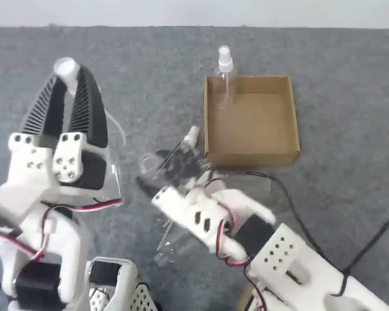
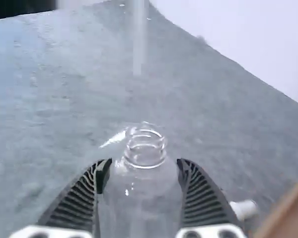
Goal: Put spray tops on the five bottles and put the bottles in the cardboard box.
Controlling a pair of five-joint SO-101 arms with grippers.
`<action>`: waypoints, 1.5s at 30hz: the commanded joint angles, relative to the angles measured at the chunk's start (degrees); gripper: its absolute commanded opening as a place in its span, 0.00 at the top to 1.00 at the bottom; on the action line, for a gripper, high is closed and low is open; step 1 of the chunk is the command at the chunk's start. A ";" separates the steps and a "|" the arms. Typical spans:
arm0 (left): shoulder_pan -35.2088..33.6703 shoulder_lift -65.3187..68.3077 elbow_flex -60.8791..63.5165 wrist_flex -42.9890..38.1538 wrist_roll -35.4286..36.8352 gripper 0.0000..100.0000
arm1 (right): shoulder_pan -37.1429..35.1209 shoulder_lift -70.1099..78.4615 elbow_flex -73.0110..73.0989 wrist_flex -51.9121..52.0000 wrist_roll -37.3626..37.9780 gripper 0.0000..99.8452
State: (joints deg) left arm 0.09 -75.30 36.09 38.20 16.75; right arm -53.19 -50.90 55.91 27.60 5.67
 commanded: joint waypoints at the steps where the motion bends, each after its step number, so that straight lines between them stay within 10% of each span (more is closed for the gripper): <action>1: 0.09 4.48 -3.56 -1.58 1.93 0.99 | -3.65 -1.45 -2.20 -1.63 -0.62 0.99; 14: 3.69 5.27 -9.89 10.55 1.85 0.99 | 1.10 -1.45 -2.20 -1.54 -5.98 0.99; 45: 7.30 5.36 -5.14 0.88 0.09 0.99 | 1.10 -2.07 -0.62 -1.45 -6.07 0.99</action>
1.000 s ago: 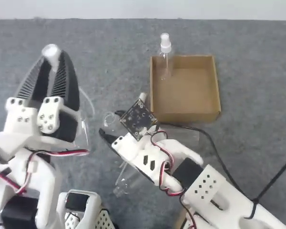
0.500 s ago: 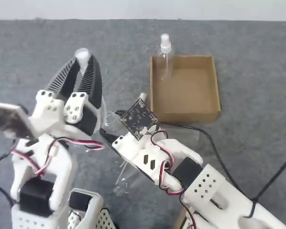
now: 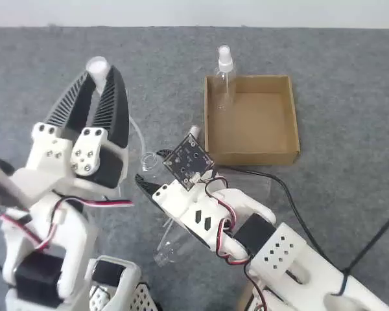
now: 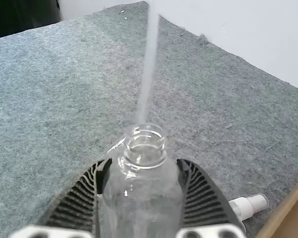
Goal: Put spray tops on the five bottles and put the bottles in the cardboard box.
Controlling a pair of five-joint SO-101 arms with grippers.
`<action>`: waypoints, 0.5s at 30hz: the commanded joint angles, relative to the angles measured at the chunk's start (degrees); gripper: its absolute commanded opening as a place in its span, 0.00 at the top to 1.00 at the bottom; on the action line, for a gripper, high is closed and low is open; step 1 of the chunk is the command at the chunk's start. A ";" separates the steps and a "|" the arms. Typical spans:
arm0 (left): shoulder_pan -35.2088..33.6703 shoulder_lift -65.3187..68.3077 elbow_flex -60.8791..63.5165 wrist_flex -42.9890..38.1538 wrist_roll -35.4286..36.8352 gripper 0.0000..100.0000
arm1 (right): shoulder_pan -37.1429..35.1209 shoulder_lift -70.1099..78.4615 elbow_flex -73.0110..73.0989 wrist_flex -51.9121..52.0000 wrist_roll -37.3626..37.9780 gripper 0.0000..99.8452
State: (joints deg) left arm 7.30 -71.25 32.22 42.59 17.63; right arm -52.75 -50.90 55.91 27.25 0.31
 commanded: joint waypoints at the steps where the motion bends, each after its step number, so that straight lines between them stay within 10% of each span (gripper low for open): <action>1: 0.18 1.32 -0.31 -4.40 -0.79 0.99 | 0.66 -2.07 -0.62 -1.10 -0.70 0.99; 15: 0.44 0.79 3.65 0.62 -0.70 0.99 | 0.92 -2.07 -0.62 -1.10 -0.70 0.99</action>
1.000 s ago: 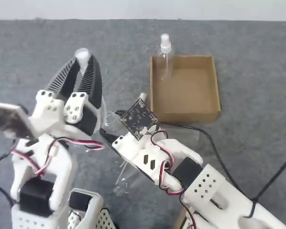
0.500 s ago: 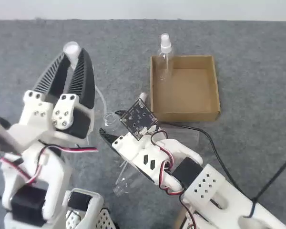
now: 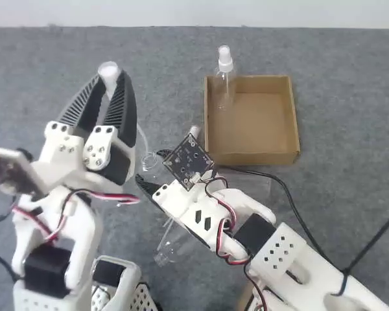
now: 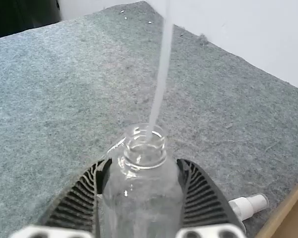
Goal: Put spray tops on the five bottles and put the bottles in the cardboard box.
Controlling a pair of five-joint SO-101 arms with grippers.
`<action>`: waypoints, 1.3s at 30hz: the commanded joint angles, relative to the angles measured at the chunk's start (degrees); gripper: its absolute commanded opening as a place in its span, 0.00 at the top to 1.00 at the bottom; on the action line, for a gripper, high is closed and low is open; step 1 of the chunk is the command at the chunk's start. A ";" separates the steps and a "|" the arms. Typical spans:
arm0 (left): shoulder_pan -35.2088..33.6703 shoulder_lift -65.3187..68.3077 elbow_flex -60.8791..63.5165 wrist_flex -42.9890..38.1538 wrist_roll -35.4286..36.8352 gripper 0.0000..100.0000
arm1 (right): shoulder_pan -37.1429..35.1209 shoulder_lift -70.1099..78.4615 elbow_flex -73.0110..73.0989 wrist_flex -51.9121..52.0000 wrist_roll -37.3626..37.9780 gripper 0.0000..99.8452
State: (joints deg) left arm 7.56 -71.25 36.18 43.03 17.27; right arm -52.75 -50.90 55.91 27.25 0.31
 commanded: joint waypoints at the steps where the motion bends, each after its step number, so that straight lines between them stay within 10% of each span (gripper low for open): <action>1: 0.18 0.79 -0.22 0.18 -0.35 0.99 | 0.92 -2.07 -0.62 -1.10 -0.70 0.99; 39: 8.53 0.79 13.05 3.69 -5.19 0.87 | 8.13 -12.79 17.67 -22.64 -0.70 0.99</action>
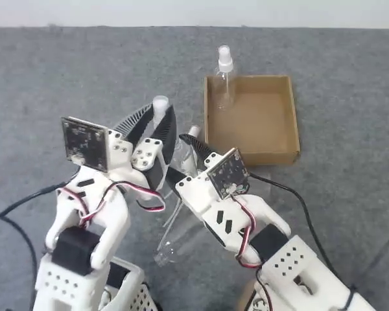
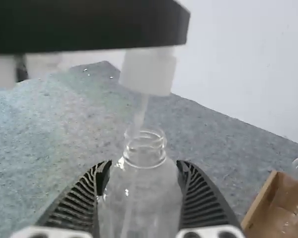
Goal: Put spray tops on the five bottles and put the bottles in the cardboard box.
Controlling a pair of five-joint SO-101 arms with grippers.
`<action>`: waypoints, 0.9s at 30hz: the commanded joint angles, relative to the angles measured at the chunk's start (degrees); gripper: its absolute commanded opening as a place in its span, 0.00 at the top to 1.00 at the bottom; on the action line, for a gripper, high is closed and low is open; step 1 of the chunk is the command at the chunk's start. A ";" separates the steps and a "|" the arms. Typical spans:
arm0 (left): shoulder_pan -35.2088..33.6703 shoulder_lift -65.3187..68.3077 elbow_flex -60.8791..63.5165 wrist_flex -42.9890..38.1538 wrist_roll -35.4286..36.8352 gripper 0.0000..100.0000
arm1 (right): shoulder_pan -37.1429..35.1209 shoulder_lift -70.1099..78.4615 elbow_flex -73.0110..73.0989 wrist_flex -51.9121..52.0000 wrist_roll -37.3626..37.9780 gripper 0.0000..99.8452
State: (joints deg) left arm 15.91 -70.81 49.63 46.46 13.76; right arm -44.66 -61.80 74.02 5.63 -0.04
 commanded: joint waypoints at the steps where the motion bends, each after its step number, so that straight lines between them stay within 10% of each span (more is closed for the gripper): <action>1: 0.18 0.53 -0.84 0.35 -2.73 0.85 | 0.04 -1.89 -0.35 -1.01 -0.35 0.99; 27: -7.91 4.22 -1.54 -4.13 -7.65 0.89 | 0.04 -1.89 -0.44 2.68 -0.35 0.99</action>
State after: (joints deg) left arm 7.82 -69.32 47.87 44.53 7.08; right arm -44.66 -61.89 74.29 8.26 -0.04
